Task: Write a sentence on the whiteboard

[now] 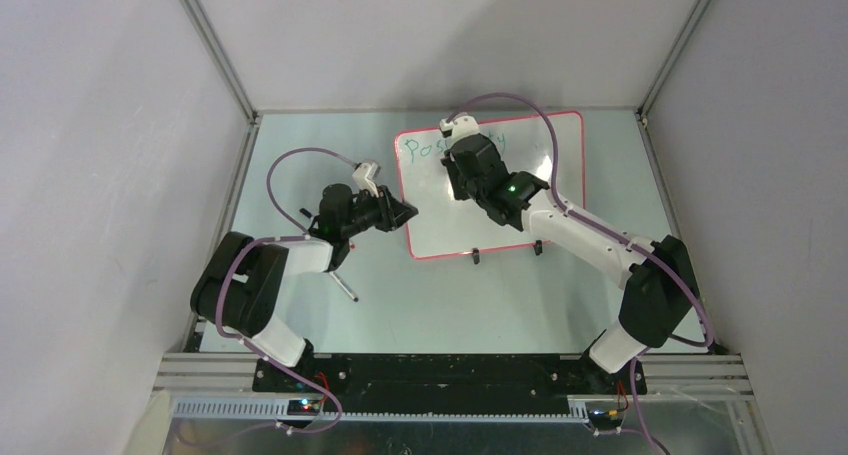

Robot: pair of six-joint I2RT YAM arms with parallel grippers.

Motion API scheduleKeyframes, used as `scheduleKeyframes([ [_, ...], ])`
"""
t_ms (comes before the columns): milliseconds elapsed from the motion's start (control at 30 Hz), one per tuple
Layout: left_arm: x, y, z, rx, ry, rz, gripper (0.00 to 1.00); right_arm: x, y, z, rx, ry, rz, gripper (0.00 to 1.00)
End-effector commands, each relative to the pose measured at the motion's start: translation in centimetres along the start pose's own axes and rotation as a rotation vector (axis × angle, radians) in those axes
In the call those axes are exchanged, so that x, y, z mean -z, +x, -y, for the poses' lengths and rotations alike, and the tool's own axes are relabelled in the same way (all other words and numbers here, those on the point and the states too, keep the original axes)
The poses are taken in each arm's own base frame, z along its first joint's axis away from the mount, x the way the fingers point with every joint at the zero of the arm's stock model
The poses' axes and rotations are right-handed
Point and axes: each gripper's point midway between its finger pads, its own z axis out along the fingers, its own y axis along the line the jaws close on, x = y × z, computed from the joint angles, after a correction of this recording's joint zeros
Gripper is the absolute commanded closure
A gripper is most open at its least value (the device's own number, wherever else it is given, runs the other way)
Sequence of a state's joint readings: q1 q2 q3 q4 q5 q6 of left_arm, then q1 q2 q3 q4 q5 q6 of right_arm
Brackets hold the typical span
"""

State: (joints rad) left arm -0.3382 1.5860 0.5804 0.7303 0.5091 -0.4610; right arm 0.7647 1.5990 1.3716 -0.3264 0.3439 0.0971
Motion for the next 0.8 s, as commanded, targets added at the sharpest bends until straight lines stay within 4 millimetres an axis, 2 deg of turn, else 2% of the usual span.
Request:
scheduleKeyframes([
  [0,-0.3,-1.8,0.6,-0.067,0.015,0.04,0.71,0.4,-0.7,0.3,-0.009,0.02,0.001,1.0],
  [433,-0.3,-1.7,0.6,-0.067,0.016,0.042,0.72,1.0,1.1,0.1,0.002,0.001,-0.053,1.0],
  [767,-0.3,-1.7,0.7,-0.067,0.019,0.043,0.73,1.4,1.3,-0.2,0.018,-0.005,-0.061,1.0],
])
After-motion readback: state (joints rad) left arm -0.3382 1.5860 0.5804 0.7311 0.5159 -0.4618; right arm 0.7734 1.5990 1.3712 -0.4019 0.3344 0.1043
